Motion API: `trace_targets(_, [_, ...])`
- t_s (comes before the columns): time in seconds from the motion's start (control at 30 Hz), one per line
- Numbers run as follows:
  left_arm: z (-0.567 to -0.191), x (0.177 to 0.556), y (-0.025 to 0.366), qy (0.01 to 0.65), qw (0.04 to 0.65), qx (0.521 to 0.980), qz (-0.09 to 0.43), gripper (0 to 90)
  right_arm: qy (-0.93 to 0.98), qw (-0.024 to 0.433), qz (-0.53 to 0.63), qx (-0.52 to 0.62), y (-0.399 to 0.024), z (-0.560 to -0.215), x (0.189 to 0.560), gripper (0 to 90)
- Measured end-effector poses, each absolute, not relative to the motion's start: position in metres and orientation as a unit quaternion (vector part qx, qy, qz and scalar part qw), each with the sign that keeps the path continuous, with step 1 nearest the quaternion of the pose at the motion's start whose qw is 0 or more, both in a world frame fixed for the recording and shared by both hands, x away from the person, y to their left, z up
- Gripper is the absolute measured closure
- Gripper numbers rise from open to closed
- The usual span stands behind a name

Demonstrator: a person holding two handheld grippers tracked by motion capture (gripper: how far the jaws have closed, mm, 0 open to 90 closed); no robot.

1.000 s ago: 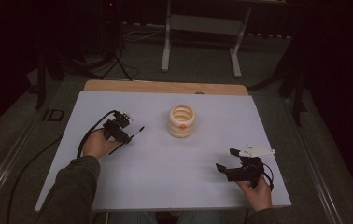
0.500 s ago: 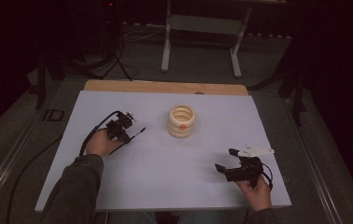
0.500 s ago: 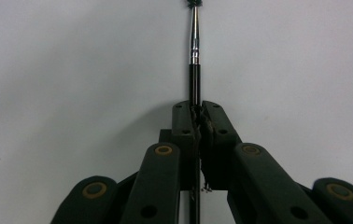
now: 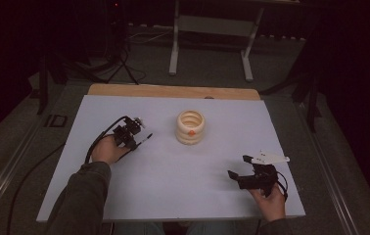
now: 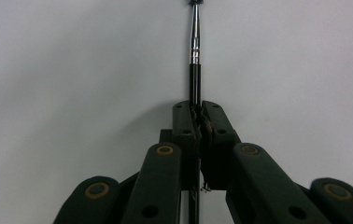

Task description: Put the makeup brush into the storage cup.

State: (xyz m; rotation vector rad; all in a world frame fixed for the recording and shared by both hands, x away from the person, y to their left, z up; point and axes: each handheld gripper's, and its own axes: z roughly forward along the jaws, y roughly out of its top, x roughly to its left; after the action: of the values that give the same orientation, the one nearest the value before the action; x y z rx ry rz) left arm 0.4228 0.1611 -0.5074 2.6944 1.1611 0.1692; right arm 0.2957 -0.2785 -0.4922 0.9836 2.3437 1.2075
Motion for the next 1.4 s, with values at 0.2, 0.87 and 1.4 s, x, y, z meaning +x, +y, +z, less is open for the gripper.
trace_targets(0.2, [-0.507, 0.420, 0.159, 0.390, 0.099, 0.913, 0.063, 86.4, 0.818, 0.150, 0.437, 0.343, -0.277, -0.491, 0.296, 20.2])
trace_targets(0.87, [-0.472, 0.397, 0.170, 0.379, 0.182, 0.904, 0.078, 86.4, 0.813, 0.108, 0.472, 0.323, -0.261, -0.485, 0.297, 18.9])
trace_targets(1.4, [-0.450, 0.352, 0.174, 0.346, 0.281, 0.891, 0.085, 86.4, 0.818, 0.084, 0.499, 0.274, -0.238, -0.467, 0.301, 14.4])
